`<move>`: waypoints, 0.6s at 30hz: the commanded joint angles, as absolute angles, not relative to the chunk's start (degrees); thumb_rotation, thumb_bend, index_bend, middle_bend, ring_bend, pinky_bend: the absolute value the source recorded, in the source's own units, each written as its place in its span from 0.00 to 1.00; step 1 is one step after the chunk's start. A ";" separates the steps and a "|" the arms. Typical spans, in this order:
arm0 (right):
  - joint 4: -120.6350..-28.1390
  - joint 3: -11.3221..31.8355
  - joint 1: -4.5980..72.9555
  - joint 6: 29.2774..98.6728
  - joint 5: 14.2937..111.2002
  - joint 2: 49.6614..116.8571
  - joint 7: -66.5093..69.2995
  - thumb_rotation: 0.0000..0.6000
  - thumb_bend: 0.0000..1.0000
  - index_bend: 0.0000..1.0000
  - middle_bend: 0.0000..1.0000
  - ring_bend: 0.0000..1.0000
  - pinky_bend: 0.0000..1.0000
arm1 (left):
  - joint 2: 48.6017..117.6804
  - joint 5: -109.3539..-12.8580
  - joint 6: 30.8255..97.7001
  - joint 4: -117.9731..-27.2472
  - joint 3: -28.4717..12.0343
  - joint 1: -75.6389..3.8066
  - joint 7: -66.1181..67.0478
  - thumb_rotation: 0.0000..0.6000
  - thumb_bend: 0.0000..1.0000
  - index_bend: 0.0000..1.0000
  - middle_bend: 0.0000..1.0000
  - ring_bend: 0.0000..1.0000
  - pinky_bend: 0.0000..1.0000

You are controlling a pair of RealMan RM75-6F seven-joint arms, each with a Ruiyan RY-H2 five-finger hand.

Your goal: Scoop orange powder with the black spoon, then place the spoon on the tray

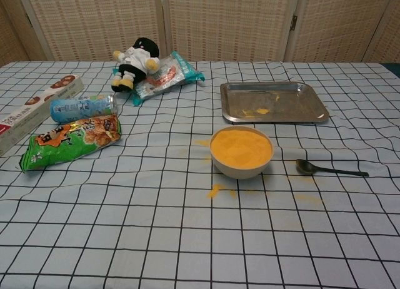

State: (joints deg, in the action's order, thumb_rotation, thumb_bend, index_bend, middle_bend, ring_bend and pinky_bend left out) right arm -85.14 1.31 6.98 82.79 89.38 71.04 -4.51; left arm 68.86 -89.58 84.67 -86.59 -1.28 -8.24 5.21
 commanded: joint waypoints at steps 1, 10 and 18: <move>-85.20 1.26 7.05 81.38 88.52 70.93 -4.85 1.00 0.28 0.00 0.00 0.00 0.00 | 69.13 -89.47 84.04 -86.12 -1.04 -8.14 4.93 1.00 0.39 0.00 0.00 0.00 0.09; -84.09 2.07 11.48 70.45 83.59 71.58 -3.53 1.00 0.28 0.00 0.00 0.00 0.00 | 69.00 -89.38 83.05 -86.34 -1.49 -9.13 3.51 1.00 0.39 0.00 0.00 0.00 0.10; -82.11 5.79 18.85 61.29 79.00 76.35 -7.03 1.00 0.28 0.29 0.00 0.00 0.00 | 68.67 -89.34 81.72 -86.51 -1.34 -9.93 2.31 1.00 0.39 0.00 0.00 0.00 0.10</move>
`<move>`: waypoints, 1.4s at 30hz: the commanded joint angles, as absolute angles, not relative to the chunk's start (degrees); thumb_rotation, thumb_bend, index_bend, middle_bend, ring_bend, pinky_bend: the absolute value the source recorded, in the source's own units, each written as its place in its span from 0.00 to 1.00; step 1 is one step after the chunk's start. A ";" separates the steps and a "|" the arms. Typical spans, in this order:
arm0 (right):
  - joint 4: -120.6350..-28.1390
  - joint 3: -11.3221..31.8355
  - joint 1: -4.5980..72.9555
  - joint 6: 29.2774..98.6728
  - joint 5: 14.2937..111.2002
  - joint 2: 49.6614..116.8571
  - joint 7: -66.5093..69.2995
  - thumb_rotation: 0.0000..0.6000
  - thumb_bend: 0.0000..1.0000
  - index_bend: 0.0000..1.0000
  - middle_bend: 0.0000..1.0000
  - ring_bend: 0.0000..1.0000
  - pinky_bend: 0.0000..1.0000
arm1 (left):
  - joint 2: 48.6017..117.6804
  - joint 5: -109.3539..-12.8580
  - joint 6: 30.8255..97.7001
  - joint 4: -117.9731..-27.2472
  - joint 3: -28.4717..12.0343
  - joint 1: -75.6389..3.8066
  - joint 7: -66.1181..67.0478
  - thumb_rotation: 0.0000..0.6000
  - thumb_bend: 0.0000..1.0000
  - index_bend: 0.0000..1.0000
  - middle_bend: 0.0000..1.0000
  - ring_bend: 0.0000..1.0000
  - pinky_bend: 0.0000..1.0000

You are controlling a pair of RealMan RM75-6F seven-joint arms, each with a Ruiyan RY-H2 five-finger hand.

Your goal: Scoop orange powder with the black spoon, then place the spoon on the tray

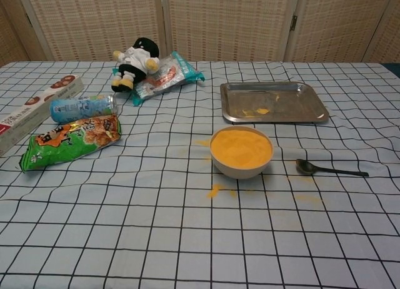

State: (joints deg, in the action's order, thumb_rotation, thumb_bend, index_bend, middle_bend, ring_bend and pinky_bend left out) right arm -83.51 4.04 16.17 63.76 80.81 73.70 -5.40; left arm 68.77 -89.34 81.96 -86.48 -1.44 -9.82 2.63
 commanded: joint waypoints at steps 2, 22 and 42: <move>-81.08 6.42 20.06 60.28 78.18 78.07 -7.88 1.00 0.28 0.36 0.00 0.00 0.00 | 68.50 -89.28 81.46 -86.61 -1.22 -9.99 1.94 1.00 0.39 0.00 0.00 0.00 0.10; -72.47 6.37 26.11 56.33 74.91 90.39 -12.91 1.00 0.28 0.47 0.00 0.00 0.00 | 66.93 -89.26 80.93 -86.82 -0.44 -9.95 -0.89 1.00 0.39 0.00 0.00 0.00 0.10; -68.17 6.47 28.41 55.89 73.86 95.68 -13.76 1.00 0.30 0.53 0.00 0.00 0.00 | 66.14 -89.89 81.63 -86.95 0.06 -9.60 -1.91 1.00 0.39 0.00 0.00 0.00 0.10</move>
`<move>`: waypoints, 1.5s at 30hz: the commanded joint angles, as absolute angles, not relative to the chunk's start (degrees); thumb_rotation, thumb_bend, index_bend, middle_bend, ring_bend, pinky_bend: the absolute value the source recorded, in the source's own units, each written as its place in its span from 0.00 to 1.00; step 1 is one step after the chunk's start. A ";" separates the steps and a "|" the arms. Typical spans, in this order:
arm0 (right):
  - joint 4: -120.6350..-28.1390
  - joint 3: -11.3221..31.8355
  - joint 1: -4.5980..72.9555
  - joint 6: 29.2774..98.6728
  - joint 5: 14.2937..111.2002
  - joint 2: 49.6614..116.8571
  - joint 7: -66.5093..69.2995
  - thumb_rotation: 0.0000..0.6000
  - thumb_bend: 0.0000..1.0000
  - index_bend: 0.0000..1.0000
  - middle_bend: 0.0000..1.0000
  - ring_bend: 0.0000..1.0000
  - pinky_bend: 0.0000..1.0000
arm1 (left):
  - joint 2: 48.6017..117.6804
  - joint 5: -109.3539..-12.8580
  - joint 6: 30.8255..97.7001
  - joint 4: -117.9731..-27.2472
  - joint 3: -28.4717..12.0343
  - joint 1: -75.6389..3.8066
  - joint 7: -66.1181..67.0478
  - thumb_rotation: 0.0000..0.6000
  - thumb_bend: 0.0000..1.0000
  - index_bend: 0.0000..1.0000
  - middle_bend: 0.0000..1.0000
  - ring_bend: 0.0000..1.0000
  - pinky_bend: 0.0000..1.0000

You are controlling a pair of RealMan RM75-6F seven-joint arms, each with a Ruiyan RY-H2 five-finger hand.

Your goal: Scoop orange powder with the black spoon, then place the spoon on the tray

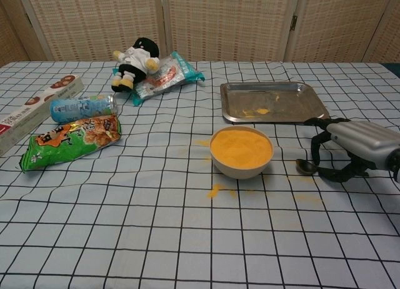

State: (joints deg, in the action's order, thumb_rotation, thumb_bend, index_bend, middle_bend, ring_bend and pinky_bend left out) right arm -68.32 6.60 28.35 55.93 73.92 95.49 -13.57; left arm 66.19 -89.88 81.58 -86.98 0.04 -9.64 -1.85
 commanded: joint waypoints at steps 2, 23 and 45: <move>-67.98 6.35 28.45 55.91 73.79 95.86 -13.97 1.00 0.31 0.53 0.00 0.00 0.00 | 66.09 -89.94 81.70 -86.97 0.10 -9.57 -1.96 1.00 0.39 0.00 0.00 0.00 0.10; -72.26 7.60 27.83 61.91 75.26 93.12 -14.76 1.00 0.39 0.68 0.00 0.00 0.00 | 65.71 -90.70 82.45 -87.15 0.40 -9.28 -2.50 1.00 0.39 0.00 0.00 0.00 0.10; -77.99 13.40 39.99 53.66 68.47 98.34 -25.88 1.00 0.39 0.62 0.00 0.00 0.00 | 64.69 -91.57 83.97 -87.17 0.54 -8.69 -4.69 1.00 0.39 0.00 0.00 0.00 0.10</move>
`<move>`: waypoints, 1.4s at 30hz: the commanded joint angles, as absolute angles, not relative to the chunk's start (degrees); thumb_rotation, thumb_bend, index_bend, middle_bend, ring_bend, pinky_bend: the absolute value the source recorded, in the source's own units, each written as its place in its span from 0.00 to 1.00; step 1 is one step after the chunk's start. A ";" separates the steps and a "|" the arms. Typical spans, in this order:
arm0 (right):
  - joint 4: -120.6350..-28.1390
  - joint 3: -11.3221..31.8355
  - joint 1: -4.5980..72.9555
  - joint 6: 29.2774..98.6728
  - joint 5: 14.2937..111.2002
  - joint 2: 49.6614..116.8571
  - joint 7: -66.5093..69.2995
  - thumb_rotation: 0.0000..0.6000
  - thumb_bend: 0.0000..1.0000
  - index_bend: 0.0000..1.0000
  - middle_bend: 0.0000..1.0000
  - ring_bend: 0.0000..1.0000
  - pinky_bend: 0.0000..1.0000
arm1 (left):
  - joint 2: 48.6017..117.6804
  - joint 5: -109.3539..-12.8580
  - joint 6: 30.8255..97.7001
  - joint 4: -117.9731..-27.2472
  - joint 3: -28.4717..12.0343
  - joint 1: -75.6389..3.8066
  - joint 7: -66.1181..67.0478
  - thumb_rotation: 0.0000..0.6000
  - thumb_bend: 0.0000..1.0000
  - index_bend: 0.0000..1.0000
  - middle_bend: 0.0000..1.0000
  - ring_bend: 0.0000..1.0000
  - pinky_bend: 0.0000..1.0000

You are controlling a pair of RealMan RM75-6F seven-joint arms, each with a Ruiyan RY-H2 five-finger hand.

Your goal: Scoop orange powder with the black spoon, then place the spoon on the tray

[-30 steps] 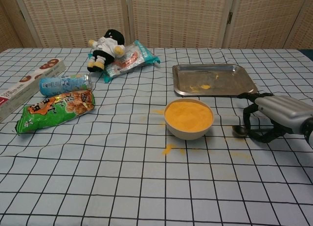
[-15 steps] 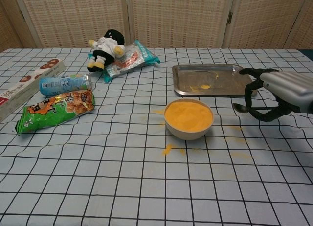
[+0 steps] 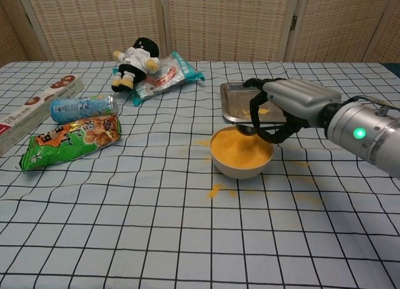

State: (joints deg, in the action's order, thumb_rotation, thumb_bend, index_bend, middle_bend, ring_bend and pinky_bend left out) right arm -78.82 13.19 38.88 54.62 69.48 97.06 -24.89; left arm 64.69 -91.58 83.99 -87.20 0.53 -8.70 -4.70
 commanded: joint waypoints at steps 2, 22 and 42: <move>-77.75 13.19 40.55 53.16 67.91 98.90 -26.45 1.00 0.39 0.56 0.00 0.00 0.00 | 64.65 -91.58 83.95 -87.17 0.58 -8.66 -4.91 1.00 0.39 0.00 0.00 0.00 0.10; -80.20 11.62 38.48 56.46 67.05 92.33 -22.71 1.00 0.39 0.42 0.00 0.00 0.00 | 64.61 -92.24 84.16 -87.46 0.86 -8.54 -4.44 1.00 0.39 0.00 0.00 0.00 0.10; -70.54 12.07 41.77 50.75 65.37 94.92 -17.14 1.00 0.39 0.49 0.00 0.00 0.00 | 64.73 -91.42 82.91 -87.17 0.69 -8.94 -4.20 1.00 0.39 0.00 0.00 0.00 0.10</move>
State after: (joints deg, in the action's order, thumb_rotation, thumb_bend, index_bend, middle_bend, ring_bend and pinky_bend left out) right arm -70.71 12.16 41.63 50.85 65.31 94.75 -17.28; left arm 64.73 -91.42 82.90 -87.18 0.70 -8.93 -4.20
